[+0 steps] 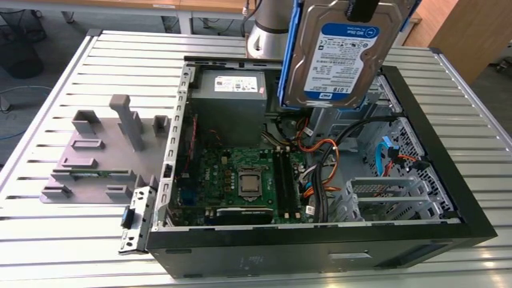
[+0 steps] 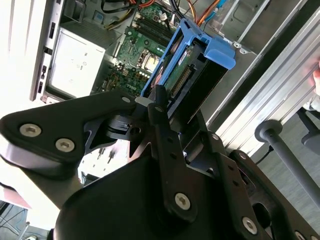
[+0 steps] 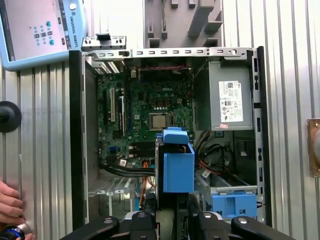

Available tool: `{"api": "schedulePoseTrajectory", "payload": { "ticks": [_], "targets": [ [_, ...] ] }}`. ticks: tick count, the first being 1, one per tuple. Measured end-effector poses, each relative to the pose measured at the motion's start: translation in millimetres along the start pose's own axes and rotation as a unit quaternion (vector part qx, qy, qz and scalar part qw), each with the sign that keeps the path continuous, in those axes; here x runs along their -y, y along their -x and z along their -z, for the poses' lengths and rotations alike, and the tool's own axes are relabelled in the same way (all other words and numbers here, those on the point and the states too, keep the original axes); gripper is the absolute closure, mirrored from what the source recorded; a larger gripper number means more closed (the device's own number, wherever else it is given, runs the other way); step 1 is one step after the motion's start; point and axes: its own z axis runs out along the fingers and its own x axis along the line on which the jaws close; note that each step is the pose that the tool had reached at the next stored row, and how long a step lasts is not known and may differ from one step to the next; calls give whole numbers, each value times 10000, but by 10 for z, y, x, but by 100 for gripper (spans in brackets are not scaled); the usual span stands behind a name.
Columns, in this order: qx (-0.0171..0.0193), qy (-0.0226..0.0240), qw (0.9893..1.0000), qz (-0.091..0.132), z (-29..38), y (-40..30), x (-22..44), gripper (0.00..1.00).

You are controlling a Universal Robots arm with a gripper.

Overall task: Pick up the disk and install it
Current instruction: 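Pick up the disk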

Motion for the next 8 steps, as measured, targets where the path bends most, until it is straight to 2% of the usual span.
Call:
{"api": "schedulePoseTrajectory", "payload": {
  "ticks": [8],
  "targets": [
    [-1, 0, 10000, -1, -1, -95, 4, 65]
  ]
}}
